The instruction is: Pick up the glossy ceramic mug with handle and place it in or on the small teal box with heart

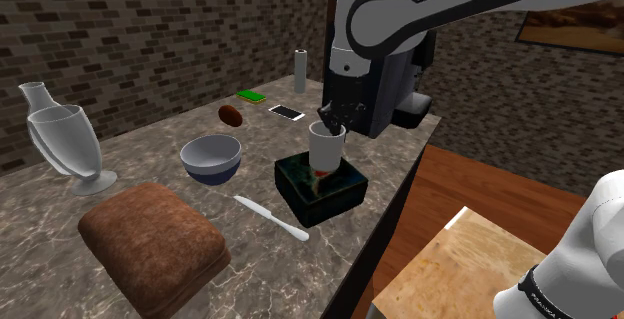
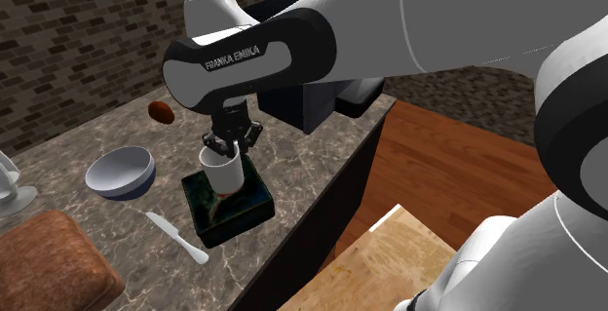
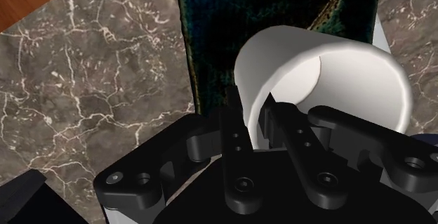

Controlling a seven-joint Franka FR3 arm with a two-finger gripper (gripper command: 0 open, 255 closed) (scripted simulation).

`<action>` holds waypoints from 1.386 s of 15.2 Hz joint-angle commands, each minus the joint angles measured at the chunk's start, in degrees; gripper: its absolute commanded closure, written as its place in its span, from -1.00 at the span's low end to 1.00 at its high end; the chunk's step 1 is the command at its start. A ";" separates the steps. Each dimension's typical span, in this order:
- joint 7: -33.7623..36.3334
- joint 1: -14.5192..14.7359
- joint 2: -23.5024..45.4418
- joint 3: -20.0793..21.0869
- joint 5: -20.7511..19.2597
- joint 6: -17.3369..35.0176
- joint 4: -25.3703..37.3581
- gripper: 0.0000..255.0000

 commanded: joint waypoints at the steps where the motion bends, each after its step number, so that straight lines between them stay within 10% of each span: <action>1: 0.01 0.01 0.08 0.01 0.00 0.27 -0.14 1.00; 6: 0.01 0.01 0.08 0.01 0.00 0.27 -0.14 1.00; 7: 0.01 0.01 0.08 0.01 0.00 0.27 -0.13 -1.00; 21: 0.05 -0.28 -1.34 -0.34 -0.15 -6.94 5.63 -1.00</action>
